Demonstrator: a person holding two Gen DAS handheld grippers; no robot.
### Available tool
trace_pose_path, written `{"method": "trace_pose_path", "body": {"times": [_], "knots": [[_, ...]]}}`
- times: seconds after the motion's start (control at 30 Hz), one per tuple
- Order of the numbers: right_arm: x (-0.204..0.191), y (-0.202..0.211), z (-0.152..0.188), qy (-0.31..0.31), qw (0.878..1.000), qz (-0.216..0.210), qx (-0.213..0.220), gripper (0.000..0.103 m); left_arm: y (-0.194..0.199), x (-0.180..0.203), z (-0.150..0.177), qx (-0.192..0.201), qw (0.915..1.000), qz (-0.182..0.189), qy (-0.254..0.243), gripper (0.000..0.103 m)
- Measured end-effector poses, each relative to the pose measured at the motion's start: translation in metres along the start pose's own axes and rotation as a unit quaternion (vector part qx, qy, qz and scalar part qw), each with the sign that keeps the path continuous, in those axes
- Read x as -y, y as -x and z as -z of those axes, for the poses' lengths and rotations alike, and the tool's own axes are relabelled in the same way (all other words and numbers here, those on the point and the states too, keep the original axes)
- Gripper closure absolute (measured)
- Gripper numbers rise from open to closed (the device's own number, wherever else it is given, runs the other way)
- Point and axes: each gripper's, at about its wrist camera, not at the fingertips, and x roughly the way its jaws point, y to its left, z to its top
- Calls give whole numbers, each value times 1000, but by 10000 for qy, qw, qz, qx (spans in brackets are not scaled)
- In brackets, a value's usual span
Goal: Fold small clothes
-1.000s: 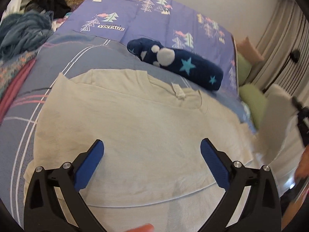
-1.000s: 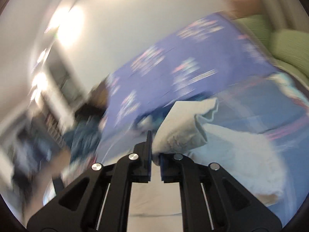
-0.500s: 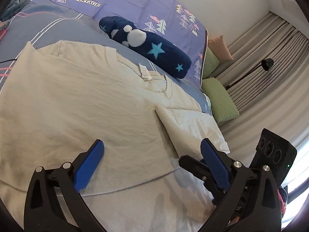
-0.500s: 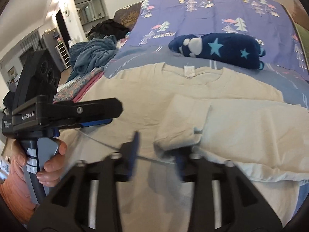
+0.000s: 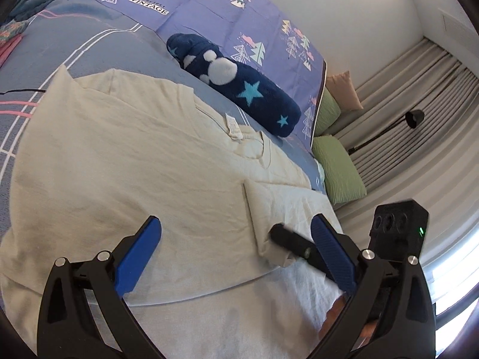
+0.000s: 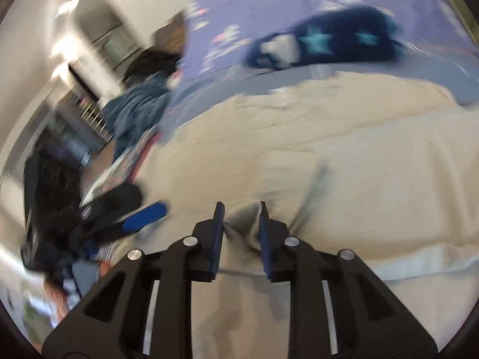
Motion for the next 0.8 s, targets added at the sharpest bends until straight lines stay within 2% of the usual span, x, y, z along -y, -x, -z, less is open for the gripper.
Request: {"method": "trace_pose_path", "body": {"times": [0.07, 0.13, 0.2, 0.23, 0.3, 0.47, 0.57, 0.67, 0.73, 0.77, 0.8], "knots": [[-27, -1, 10, 777, 9969, 123, 14, 87, 0, -3, -1, -72, 9999, 136, 73, 3], [-39, 0, 19, 1188, 9927, 222, 1, 87, -3, -2, 0, -170, 9996, 222, 75, 3], [-42, 5, 27, 1395, 9899, 246, -30, 79, -6, 4, 3, -277, 9992, 269, -66, 3], [-40, 7, 29, 1395, 9899, 237, -38, 65, -8, 9, 5, -319, 9990, 271, -173, 3], [-35, 17, 33, 1362, 9903, 267, 37, 55, -12, 14, 7, -379, 9985, 257, -305, 3], [-5, 42, 38, 948, 9941, 514, 73, 55, -18, 23, 6, -411, 9980, 58, -477, 3], [15, 54, 42, 666, 9949, 751, 124, 55, -27, 44, 5, -544, 9942, -175, -914, 11], [36, 69, 51, 382, 9937, 1044, 142, 53, -48, 79, 11, -769, 9778, -686, -1826, 18], [44, 76, 55, 251, 9934, 1103, 164, 50, -71, 102, 20, -934, 9552, -1152, -2560, 23], [47, 80, 57, 185, 9935, 1110, 182, 49, -88, 113, 26, -1043, 9367, -1489, -2992, 24], [51, 85, 60, 103, 9935, 1110, 216, 47, -99, 118, 32, -1116, 9233, -1742, -3237, 28]]}}
